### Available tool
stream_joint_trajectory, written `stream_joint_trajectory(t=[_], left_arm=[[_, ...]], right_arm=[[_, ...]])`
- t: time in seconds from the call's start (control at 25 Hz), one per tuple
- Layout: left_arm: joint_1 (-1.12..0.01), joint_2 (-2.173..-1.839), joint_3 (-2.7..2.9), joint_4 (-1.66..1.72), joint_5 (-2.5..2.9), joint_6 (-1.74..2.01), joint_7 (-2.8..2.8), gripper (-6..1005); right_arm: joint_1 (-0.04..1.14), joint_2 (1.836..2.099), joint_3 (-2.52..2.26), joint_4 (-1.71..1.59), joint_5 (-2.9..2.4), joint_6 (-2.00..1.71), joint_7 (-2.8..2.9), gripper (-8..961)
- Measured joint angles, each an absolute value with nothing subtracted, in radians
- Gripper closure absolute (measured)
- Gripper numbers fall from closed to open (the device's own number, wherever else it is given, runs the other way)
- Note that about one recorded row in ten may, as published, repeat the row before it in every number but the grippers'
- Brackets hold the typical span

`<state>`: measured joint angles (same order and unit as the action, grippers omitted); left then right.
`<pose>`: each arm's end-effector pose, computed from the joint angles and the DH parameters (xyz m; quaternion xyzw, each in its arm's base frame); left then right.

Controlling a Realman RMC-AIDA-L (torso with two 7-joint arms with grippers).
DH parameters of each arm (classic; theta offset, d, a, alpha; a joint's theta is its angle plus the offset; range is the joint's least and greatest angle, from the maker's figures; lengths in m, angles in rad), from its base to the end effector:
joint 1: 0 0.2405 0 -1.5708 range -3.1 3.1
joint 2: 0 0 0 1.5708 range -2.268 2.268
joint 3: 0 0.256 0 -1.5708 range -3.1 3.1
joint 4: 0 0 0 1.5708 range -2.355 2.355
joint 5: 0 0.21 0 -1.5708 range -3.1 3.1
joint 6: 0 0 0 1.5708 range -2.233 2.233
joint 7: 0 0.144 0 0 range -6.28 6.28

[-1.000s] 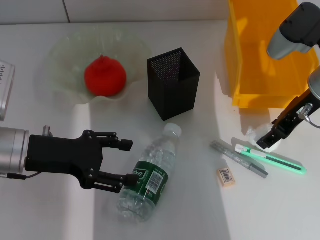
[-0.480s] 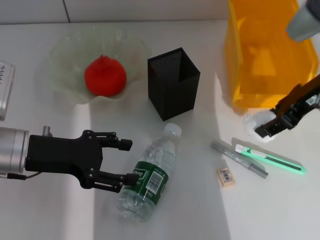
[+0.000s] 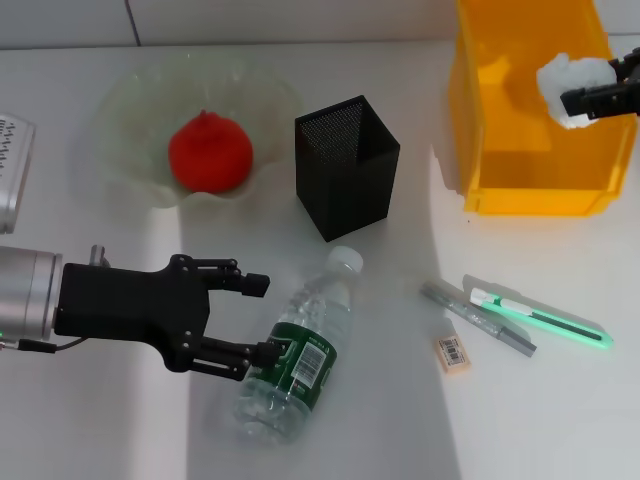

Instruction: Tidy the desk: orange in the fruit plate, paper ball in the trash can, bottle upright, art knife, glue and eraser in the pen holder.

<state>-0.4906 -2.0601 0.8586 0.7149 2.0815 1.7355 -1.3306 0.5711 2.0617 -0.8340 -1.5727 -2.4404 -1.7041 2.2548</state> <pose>-0.2613 0.2913 -0.0099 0.9739 0.1420 0.1770 0.0008 0.1845 0.3603 0.1217 -0.9180 0.2893 -0.0014 0.2714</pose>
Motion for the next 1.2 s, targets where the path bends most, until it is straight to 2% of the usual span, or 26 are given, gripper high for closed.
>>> stream_joint_trajectory(t=[0.36, 0.56, 0.64, 0.8, 0.96, 1.04, 1.2], left_arm=[[-0.495, -2.06, 0.857, 0.715, 2.082, 1.737, -1.338, 157], [-0.497, -2.06, 0.852, 0.715, 2.082, 1.738, -1.343, 157], [-0.498, -2.06, 0.851, 0.716, 2.082, 1.738, -1.346, 157], [-0.5, -2.06, 0.85, 0.722, 2.078, 1.738, -1.365, 157], [-0.501, -2.058, 0.85, 0.752, 2.075, 1.741, -1.468, 158], [-0.506, -2.057, 0.85, 0.79, 2.075, 1.747, -1.559, 158], [-0.511, -2.063, 0.853, 0.909, 2.073, 1.763, -1.752, 158]], right_arm=[[0.578, 2.063, -0.835, -1.453, -2.436, -1.55, 2.214, 385], [0.568, 2.066, -0.831, -1.446, -2.424, -1.533, 2.196, 235], [0.559, 2.067, -0.824, -1.445, -2.4, -1.532, 2.183, 235], [0.497, 2.067, -0.771, -1.456, -2.233, -1.566, 2.104, 234], [0.384, 2.065, -0.679, -1.421, -1.934, -1.706, 1.921, 234], [0.317, 2.055, -0.629, -1.325, -1.766, -1.831, 1.775, 234], [0.241, 2.016, -0.568, -1.056, -1.66, -2.012, 1.554, 234]])
